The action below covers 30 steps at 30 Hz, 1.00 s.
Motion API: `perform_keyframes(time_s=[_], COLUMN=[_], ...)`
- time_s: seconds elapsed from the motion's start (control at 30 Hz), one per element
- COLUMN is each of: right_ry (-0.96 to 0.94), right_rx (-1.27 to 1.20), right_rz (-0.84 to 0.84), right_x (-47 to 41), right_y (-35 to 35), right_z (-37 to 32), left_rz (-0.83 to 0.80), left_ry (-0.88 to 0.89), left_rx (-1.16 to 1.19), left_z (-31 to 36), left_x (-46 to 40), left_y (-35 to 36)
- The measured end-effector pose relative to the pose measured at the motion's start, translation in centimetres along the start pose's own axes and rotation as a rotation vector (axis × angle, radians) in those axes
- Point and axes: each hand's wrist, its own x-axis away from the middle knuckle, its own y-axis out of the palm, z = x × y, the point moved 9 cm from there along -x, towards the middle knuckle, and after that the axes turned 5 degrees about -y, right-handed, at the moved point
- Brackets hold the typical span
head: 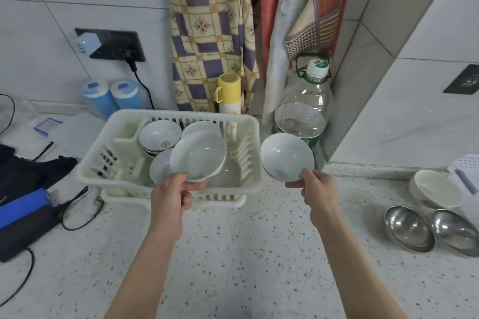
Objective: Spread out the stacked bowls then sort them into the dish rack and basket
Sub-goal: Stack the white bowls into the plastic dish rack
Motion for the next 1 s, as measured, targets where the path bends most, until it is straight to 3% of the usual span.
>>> perform_keyframes(time_s=[0.17,0.37,1.0], right_ry=[-0.123,-0.228,-0.274], right_rx=[0.207,0.481,1.048], right_rz=[-0.138,-0.187,-0.114], right_x=[-0.3,-0.5,-1.0], right_y=[6.6,11.3,14.1], right_z=[-2.3,-2.9,-1.2], left_rz=[0.046,0.074,0.048], left_ry=[0.055,0.047,0.045], left_rx=[0.03,0.055,0.059], left_z=[2.9,3.2,1.5], left_x=[-3.1,-5.6,-9.5], left_y=[-3.7,-5.6,-5.2])
